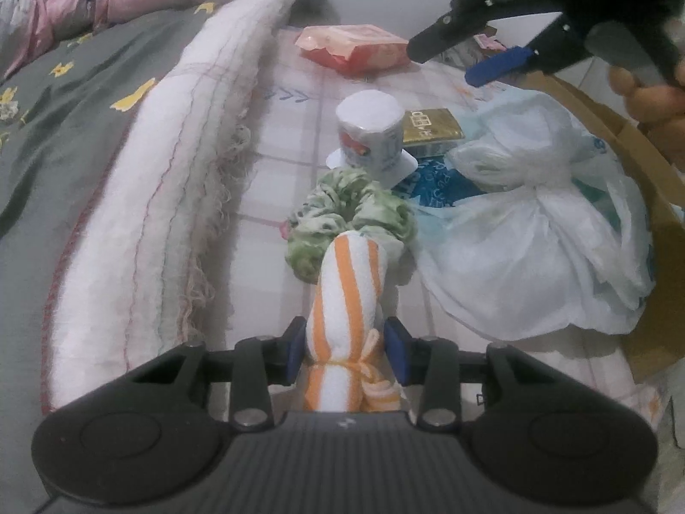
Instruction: Organize soft objects
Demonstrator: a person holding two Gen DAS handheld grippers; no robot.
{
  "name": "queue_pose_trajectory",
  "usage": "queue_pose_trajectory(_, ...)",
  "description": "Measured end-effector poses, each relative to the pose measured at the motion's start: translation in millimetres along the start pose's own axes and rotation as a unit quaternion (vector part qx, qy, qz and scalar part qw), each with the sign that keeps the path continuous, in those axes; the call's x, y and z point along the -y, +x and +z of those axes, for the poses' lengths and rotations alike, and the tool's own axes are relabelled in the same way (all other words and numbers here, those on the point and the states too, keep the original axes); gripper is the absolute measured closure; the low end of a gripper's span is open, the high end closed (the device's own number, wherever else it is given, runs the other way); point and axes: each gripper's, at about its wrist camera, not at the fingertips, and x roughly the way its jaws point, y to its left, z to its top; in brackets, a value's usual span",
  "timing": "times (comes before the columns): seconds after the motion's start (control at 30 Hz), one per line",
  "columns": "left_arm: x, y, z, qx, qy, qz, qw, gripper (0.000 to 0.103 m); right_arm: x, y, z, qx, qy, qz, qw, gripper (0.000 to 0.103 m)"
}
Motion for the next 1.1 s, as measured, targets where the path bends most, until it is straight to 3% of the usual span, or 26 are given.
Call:
queue_pose_trajectory(0.2,-3.7,6.2,2.3,0.0,-0.013,-0.002,0.9999,0.061,-19.3,30.1,11.7,-0.043,-0.095,-0.014,0.994,0.022)
queue_pose_trajectory(0.37,-5.5,5.4,2.7,0.009,-0.023,0.004,0.9997,0.05,-44.5,69.1,3.0,-0.072,-0.141,-0.024,0.987,0.022)
queue_pose_trajectory(0.43,-7.7,6.2,4.4,0.012,-0.027,0.007,0.9995,0.048,-47.9,83.9,-0.1,-0.079,-0.147,-0.041,0.985,0.027)
queue_pose_trajectory(0.47,-8.6,6.5,5.0,0.016,-0.029,0.008,0.9994,0.048,-46.9,90.3,-0.7,-0.083,-0.144,-0.048,0.985,0.04)
queue_pose_trajectory(0.5,-9.6,6.5,5.4,0.02,-0.031,0.01,0.9993,0.048,-44.7,93.4,-0.9,-0.087,-0.135,-0.04,0.986,0.047)
queue_pose_trajectory(0.63,-13.8,2.6,6.1,0.039,-0.039,0.014,0.9984,0.047,-35.7,85.3,3.0,-0.064,-0.096,-0.039,0.993,0.052)
queue_pose_trajectory(0.8,-11.1,-18.0,5.5,0.078,-0.032,0.008,0.9964,0.037,-6.9,51.1,14.1,-0.02,-0.001,0.013,1.0,0.056)
queue_pose_trajectory(0.97,-8.7,-43.2,4.4,0.112,-0.032,-0.001,0.9932,0.036,10.8,5.6,3.1,0.009,0.078,0.081,0.994,0.056)
queue_pose_trajectory(1.1,-6.1,-64.0,-5.1,0.126,-0.018,-0.011,0.9918,0.036,6.8,-26.2,-26.3,0.019,0.106,0.137,0.985,0.056)
